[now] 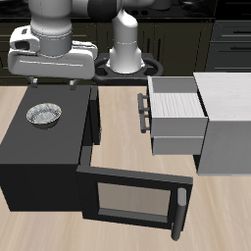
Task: Place the bowl in the top drawer
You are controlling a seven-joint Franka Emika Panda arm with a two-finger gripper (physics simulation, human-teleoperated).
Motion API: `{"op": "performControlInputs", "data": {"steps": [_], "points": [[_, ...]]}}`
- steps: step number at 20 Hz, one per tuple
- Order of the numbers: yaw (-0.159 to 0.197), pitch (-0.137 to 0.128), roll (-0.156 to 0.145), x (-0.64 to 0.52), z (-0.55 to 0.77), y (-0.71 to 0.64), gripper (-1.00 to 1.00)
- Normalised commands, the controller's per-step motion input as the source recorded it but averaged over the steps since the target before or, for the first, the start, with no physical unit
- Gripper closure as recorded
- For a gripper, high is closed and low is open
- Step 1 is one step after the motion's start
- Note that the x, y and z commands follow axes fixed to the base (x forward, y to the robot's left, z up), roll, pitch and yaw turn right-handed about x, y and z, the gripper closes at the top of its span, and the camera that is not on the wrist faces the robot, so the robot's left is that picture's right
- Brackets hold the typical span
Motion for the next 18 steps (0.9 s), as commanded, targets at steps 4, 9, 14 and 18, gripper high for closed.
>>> {"op": "performControlInputs", "data": {"steps": [4, 9, 14, 18], "points": [[-0.013, 0.014, 0.020, 0.07, -0.14, 0.14, -1.00], [0.005, 0.025, 0.011, 0.08, -0.25, 0.06, -1.00], [-0.017, 0.013, 0.006, 0.01, -0.24, -0.05, -1.00], [-0.004, 0.030, 0.007, -0.03, -0.30, 0.05, -1.00]]}}
